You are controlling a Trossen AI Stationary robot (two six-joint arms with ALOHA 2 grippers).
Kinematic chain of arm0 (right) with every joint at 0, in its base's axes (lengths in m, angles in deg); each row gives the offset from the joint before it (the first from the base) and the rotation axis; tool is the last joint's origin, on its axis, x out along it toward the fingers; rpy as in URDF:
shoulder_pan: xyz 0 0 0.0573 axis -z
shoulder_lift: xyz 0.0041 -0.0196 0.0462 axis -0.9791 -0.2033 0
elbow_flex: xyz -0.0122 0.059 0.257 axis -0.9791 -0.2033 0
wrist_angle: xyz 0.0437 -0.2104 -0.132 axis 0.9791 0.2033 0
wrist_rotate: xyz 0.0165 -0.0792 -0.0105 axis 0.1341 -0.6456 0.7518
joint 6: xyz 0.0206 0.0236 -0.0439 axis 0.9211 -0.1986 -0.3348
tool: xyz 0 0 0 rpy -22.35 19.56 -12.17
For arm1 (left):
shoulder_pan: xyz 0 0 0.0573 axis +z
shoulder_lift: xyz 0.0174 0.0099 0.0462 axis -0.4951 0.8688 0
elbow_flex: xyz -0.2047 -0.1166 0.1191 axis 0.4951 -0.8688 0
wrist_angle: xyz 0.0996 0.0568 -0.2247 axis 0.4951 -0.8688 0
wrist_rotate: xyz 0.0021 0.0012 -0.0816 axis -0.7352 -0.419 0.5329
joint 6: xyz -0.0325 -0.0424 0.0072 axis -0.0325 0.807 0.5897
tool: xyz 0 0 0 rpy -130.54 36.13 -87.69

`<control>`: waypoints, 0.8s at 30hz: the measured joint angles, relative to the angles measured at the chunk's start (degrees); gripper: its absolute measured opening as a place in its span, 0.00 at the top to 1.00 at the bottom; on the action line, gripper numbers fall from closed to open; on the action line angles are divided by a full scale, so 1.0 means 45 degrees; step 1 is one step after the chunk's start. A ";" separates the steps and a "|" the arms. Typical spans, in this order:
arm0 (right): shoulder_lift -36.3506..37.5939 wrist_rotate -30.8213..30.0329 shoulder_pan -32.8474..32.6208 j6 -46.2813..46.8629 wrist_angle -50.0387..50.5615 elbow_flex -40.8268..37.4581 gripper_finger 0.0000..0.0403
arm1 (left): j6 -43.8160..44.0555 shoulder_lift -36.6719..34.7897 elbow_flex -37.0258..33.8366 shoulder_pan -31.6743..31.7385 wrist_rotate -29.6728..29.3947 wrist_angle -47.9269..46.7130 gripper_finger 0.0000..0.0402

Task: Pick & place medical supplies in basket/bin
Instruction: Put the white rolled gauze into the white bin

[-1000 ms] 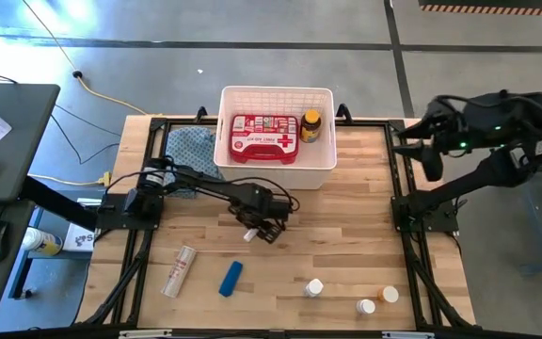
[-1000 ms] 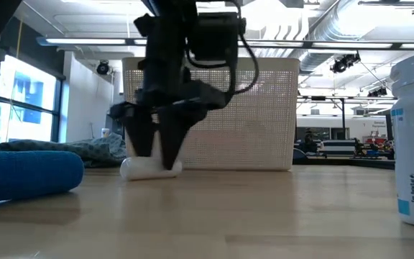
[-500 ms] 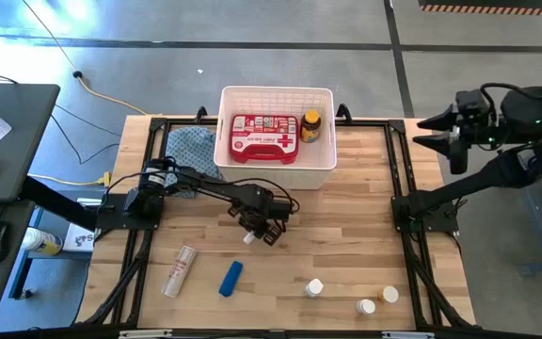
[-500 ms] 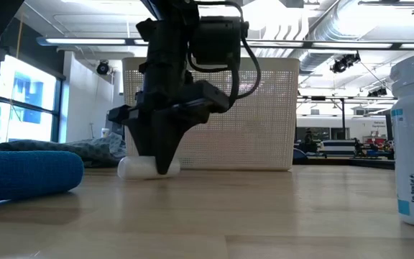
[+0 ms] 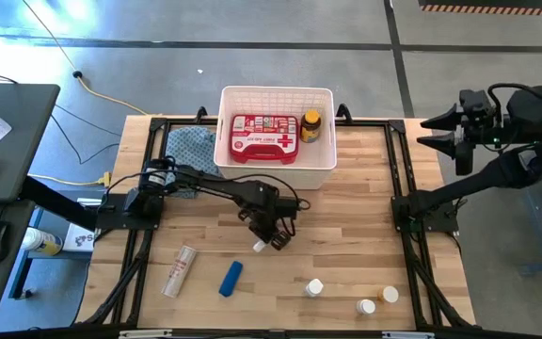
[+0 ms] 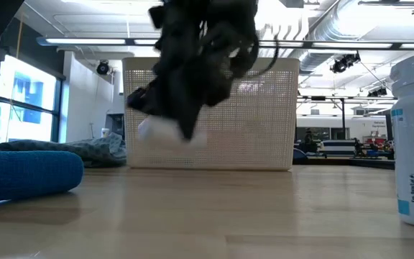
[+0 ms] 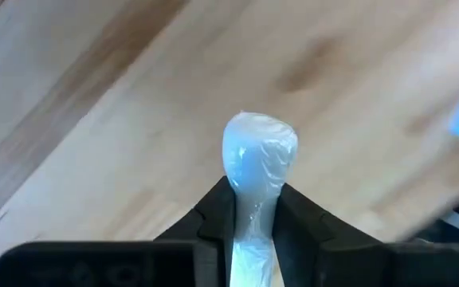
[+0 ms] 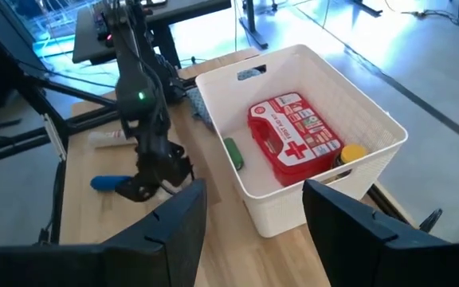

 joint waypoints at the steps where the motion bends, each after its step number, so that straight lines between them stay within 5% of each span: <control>1: 0.0000 0.0015 0.0003 -0.0101 0.0000 0.0000 0.51 | -0.0248 0.0000 0.0461 0.0002 0.0004 -0.0160 0.74; 7: 0.0006 0.0054 0.0001 -0.0346 0.0000 -0.0008 0.51 | -0.2459 -0.0005 0.4024 0.0000 -0.0941 -0.1831 0.77; 15: 0.0024 0.0130 -0.0002 -0.0246 0.0000 -0.0015 0.51 | -0.5761 -0.0042 0.9091 0.0419 -0.5591 -0.4690 0.76; 24: 0.0005 -0.1931 0.0003 0.0831 -0.0020 -0.0015 0.51 | -0.9851 -0.1077 0.8868 0.3026 -0.5960 -0.4582 0.78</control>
